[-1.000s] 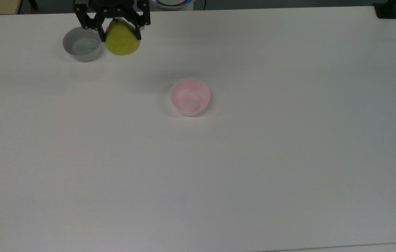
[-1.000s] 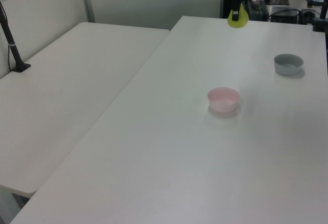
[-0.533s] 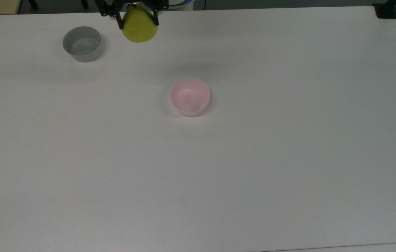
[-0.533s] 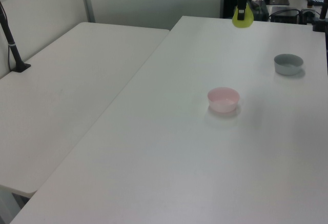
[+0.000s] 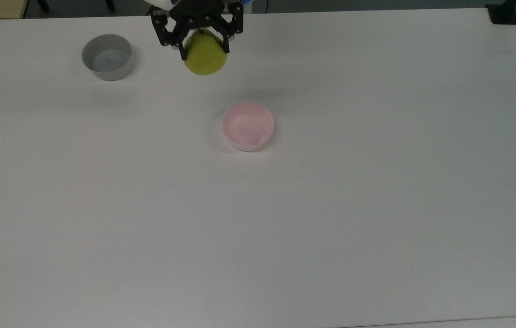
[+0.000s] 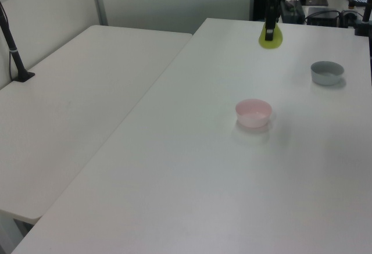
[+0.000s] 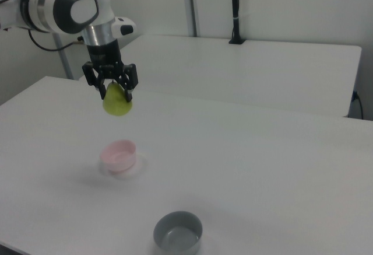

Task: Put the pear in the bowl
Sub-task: 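Carry the pear over the pink bowl and lower it in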

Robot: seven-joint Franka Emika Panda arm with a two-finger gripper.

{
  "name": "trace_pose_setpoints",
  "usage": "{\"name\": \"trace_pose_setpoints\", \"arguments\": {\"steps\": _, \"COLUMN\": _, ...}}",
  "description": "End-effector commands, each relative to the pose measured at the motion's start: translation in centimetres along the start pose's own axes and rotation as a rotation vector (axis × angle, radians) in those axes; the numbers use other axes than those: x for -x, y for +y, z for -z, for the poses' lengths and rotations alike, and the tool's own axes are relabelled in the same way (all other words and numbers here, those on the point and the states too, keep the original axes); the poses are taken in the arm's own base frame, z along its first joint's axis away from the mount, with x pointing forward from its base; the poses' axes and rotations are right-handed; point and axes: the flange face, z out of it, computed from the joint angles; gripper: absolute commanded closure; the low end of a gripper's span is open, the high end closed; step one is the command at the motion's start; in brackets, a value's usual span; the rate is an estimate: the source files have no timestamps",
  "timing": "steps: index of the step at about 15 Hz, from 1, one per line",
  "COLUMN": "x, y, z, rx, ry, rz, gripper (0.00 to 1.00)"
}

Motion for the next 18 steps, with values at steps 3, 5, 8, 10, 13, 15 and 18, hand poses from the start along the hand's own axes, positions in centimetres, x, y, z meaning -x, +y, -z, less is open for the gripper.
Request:
{"name": "trace_pose_setpoints", "arguments": {"steps": 3, "x": 0.4, "y": -2.4, "z": -4.2, "rx": -0.007, "ry": 0.059, "rz": 0.013, "gripper": 0.85}}
{"name": "trace_pose_setpoints", "arguments": {"steps": 5, "x": 0.3, "y": -3.0, "z": -5.2, "rx": -0.006, "ry": 0.065, "rz": 0.011, "gripper": 0.85}}
{"name": "trace_pose_setpoints", "arguments": {"steps": 8, "x": 0.0, "y": -3.8, "z": -6.1, "rx": -0.003, "ry": 0.084, "rz": 0.017, "gripper": 0.85}}
{"name": "trace_pose_setpoints", "arguments": {"steps": 10, "x": -0.2, "y": -4.9, "z": -7.4, "rx": -0.002, "ry": 0.082, "rz": 0.028, "gripper": 0.85}}
{"name": "trace_pose_setpoints", "arguments": {"steps": 13, "x": -1.2, "y": -7.1, "z": -10.2, "rx": 0.001, "ry": 0.069, "rz": 0.057, "gripper": 0.85}}
{"name": "trace_pose_setpoints", "arguments": {"steps": 15, "x": -1.8, "y": -8.4, "z": -12.3, "rx": 0.013, "ry": 0.047, "rz": 0.062, "gripper": 0.85}}
{"name": "trace_pose_setpoints", "arguments": {"steps": 18, "x": -2.4, "y": -8.4, "z": -14.6, "rx": 0.024, "ry": 0.031, "rz": 0.068, "gripper": 0.85}}
